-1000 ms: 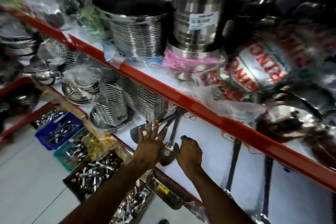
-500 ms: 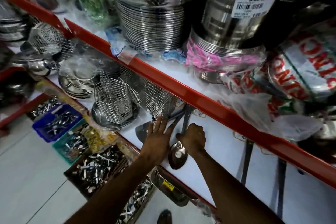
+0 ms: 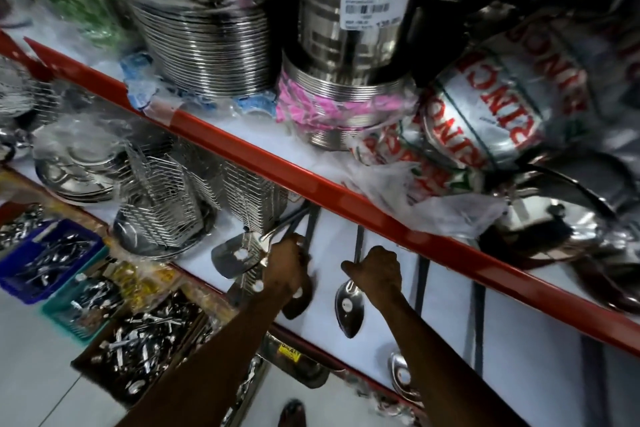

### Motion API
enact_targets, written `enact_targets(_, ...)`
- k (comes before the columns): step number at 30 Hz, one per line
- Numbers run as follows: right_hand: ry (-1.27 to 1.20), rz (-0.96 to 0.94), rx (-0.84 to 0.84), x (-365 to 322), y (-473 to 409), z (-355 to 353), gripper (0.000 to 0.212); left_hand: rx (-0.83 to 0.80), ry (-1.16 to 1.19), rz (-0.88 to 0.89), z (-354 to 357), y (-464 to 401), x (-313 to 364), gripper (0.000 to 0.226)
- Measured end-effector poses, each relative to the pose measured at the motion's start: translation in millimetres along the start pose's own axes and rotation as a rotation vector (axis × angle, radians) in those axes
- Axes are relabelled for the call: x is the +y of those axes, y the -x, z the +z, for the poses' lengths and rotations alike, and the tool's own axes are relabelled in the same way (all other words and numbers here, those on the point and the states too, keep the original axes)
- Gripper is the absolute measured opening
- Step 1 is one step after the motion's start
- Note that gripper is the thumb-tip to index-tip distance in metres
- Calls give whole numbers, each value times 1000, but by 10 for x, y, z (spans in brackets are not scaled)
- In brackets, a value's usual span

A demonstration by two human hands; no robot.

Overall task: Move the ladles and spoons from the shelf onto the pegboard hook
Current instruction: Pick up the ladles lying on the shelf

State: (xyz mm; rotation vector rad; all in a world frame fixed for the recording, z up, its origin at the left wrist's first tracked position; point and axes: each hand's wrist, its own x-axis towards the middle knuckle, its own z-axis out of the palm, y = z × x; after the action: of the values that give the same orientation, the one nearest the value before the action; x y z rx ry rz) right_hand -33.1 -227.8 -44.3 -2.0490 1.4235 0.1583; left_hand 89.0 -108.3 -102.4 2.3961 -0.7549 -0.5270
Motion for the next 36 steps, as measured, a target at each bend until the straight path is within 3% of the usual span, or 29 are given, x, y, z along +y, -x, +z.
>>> enact_targets(4,11,27,11,280,35,-89,60,-39,79,-16,134,37,135,24)
enact_targets(11,-7,57,-31,513,113,-112,42,-38,13,59,340,259,359,10)
enact_targets(16,-91,125,95,707,184,-269,56,-11,-109,133,337,317,528,9)
enact_targets(19,-158,147,214,960,225,-468,52,0,-34,181,366,381,771,15)
enact_targets(23,-280,227,340,1419,315,-768,41,-120,110,154,540,459,1189,15)
enact_targets(26,-385,365,407,1758,403,-924,37,-289,192,-15,733,558,1456,21)
enact_targets(28,-442,462,353,1982,410,-924,44,-381,313,-150,875,634,1544,28)
enact_targets(30,-506,503,182,2132,394,-867,44,-432,350,-187,997,681,1528,29)
enact_targets(33,-792,518,-29,2317,376,-752,16,-555,453,-287,1098,753,1542,22)
enact_targets(36,-833,491,-94,2326,433,-784,7,-597,539,-326,1038,840,1623,28)
